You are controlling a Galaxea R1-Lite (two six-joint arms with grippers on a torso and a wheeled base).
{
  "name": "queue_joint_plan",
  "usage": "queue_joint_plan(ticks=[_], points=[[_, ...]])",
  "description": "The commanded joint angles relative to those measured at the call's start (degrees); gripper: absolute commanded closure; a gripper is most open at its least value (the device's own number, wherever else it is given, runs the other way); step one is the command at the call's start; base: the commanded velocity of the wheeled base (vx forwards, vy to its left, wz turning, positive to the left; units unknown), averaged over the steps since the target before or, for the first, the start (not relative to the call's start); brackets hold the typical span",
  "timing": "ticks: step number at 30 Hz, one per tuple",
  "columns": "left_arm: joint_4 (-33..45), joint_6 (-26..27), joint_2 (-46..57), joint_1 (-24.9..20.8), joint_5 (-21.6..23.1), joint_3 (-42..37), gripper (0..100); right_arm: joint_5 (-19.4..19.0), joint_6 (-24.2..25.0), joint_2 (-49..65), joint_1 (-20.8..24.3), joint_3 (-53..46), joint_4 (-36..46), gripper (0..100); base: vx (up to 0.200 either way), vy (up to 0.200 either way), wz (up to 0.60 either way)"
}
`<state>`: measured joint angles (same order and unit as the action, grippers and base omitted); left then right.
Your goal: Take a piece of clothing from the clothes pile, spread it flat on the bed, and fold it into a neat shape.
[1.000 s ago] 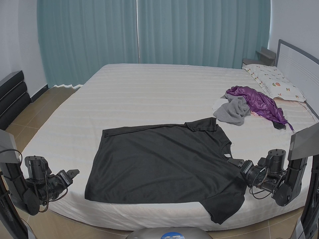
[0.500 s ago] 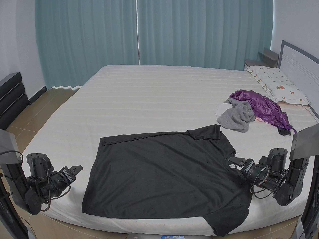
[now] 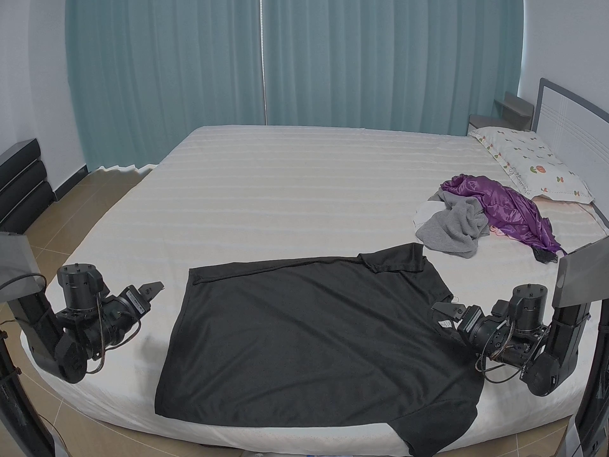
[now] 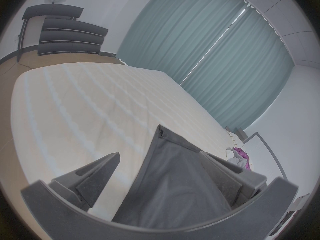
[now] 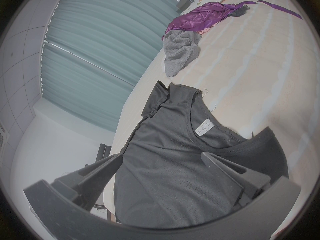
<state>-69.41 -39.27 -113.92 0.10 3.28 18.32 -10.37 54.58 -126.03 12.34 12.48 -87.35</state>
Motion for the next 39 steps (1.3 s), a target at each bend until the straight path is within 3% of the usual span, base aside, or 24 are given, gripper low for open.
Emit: queue_joint_plan(ticks=[1,8,19,25,32,39], points=[[6.7,-0.2,-5.9,-1.9,1.2,13.2,0,-0.1,0.0,-0.4,0.8,-0.2,0.0,0,0.000,0.000,0.00],[12.1,-0.9,-14.0,-4.5,2.8,25.5,0,0.4,-0.1,-1.0,2.4,-0.4,0.0,0,0.000,0.000,0.00],[14.1,-2.9,-15.7,-4.8,2.7,30.4,0,0.4,-0.1,-1.0,3.3,-1.1,0.0,0,0.000,0.000,0.00],[21.2,-2.9,-16.9,-4.7,2.9,38.0,0,0.4,-0.1,-1.3,3.9,-1.0,0.0,0,0.000,0.000,0.00],[34.9,-3.0,-21.2,-4.8,5.2,54.7,0,0.4,0.0,-1.9,4.1,-1.0,0.0,0,0.000,0.000,0.00],[38.7,-3.4,-26.4,-6.2,6.7,58.6,0,0.4,0.0,-1.9,4.2,-1.0,0.0,0,0.000,0.000,0.00]])
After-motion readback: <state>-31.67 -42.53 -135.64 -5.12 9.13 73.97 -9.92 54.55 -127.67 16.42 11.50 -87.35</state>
